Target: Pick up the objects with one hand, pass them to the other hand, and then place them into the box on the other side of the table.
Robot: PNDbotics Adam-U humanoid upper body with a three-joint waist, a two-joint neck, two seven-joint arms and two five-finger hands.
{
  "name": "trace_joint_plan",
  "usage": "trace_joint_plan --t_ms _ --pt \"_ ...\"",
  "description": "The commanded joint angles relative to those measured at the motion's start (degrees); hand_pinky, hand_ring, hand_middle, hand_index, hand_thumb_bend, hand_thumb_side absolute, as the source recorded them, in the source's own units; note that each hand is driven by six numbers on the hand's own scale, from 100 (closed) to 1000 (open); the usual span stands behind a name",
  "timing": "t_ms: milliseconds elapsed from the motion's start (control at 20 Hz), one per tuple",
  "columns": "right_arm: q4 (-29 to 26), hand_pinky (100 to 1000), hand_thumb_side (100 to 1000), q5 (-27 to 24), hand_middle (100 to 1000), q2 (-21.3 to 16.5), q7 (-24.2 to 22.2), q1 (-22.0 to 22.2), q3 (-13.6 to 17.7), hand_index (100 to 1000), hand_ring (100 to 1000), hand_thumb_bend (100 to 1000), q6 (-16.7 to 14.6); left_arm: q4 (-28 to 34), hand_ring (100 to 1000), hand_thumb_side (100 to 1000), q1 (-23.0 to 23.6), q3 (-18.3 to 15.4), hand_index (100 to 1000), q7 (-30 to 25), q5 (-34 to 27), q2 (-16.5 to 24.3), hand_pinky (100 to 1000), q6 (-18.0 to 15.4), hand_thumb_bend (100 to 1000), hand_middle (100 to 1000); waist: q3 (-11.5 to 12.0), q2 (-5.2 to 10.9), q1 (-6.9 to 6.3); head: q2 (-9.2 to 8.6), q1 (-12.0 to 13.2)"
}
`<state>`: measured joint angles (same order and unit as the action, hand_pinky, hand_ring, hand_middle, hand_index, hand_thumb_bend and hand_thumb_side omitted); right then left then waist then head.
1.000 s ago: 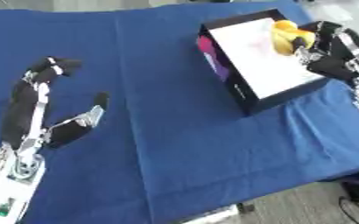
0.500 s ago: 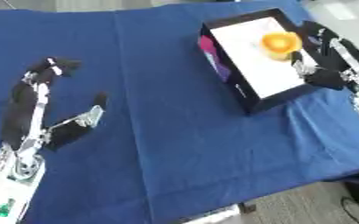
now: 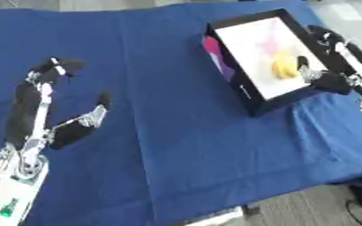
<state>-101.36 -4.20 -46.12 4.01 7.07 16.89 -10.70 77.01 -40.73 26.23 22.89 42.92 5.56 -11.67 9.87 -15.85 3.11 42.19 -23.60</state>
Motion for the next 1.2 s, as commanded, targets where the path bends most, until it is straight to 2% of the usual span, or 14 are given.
trace_joint_plan --t_ms 50,250,400,550,750,950,1100,1200 --pt "-5.83 928 470 -7.87 970 -0.98 0.53 0.31 2.33 1000 1000 100 -1.35 1.31 615 507 -0.54 -0.75 759 0.3 -0.13 0.95 776 0.22 394 640 -0.23 1.56 -0.76 -0.24 1.65" --pt "-12.45 932 470 -16.57 971 -0.35 -0.5 1.63 4.05 1000 1000 100 -4.99 1.57 613 520 -0.4 -1.33 758 0.42 -0.99 1.19 778 0.91 382 639 -0.37 1.72 -0.94 -0.28 5.32" --pt "-13.14 916 470 -22.35 973 0.3 -2.61 1.96 4.82 1000 1000 100 -8.41 2.36 620 527 -0.49 -1.97 763 0.21 -2.43 1.82 781 1.95 374 649 -0.35 1.87 -1.15 -0.39 7.76" --pt "-13.22 908 470 -25.91 971 0.74 -3.68 2.21 5.73 1000 1000 100 -10.16 4.34 640 556 -0.58 -3.19 782 -1.01 -4.44 3.22 791 4.33 353 680 -0.32 2.05 -1.41 -0.4 10.12" --pt "-13.23 910 470 -26.97 970 1.12 -4.33 2.94 6.54 1000 1000 100 -11.58 9.52 669 573 -1.48 -6.69 801 -5.96 -8.92 7.77 803 11.46 332 719 0.13 2.43 -2.01 0.08 12.52" --pt "-13.23 912 470 -26.53 970 1.44 -3.98 3.6 6.92 1000 1000 100 -12.07 14.47 678 579 -3.14 -10.86 804 -12.07 -14.33 13.41 811 19.54 327 728 0.62 2.64 -2.52 0.53 13.32" --pt "-13.23 914 470 -26.12 975 1.7 -3.98 4.07 6.97 1000 1000 100 -12.09 14.19 699 541 -4.53 -12.81 810 -16.64 -17.42 18.47 836 24.79 338 731 0.8 2.74 -2.67 0.69 14.29" --pt "-13.23 914 470 -25.75 974 1.82 -3.98 4.35 7.03 1000 1000 100 -12.15 13.18 706 523 -5.12 -13.99 810 -19.88 -19.22 20.42 850 27.46 336 734 0.83 2.79 -2.67 0.68 14.86"
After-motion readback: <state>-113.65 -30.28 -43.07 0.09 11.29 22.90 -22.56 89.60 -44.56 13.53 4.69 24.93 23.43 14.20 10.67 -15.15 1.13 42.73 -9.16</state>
